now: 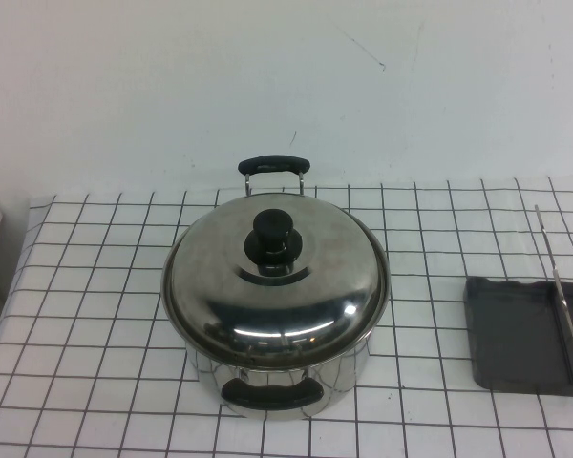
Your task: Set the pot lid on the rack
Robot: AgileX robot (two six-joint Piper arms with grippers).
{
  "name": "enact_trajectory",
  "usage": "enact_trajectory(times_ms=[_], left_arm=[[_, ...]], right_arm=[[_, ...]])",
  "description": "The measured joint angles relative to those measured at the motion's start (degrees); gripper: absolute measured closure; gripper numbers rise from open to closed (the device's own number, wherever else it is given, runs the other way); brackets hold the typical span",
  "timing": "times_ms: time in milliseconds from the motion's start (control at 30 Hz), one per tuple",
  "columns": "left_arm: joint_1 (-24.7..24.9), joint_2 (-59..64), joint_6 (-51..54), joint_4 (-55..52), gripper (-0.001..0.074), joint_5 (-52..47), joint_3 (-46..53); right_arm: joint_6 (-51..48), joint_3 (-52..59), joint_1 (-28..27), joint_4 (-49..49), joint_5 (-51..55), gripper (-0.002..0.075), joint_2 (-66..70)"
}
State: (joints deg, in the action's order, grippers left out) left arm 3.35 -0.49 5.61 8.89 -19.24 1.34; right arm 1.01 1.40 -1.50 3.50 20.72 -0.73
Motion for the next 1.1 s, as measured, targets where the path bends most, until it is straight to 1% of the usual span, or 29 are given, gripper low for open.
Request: enact_trajectory(times_ms=[367,767,867,1000,1100], left_arm=[[0.00,0.00,0.00,1.01,0.0738,-0.08,0.00],[0.00,0.00,0.00,4.73,0.0737,0.04,0.00],[0.00,0.00,-1.62,12.71,0.0738,1.07,0.11],[0.00,0.00,-4.26,31.17,0.0738,3.51,0.21],[0.00,0.00,-4.72,39.35,0.0738,5.54,0.21]], right_arm=[[0.00,0.00,0.00,0.00,0.00,0.0730,0.00],[0.00,0.00,0.00,0.00,0.10,0.0730,0.00],[0.00,0.00,0.00,0.00,0.10,0.0730,0.00],[0.00,0.00,0.00,0.00,0.10,0.0730,0.00],[0.00,0.00,0.00,0.00,0.10,0.0730,0.00]])
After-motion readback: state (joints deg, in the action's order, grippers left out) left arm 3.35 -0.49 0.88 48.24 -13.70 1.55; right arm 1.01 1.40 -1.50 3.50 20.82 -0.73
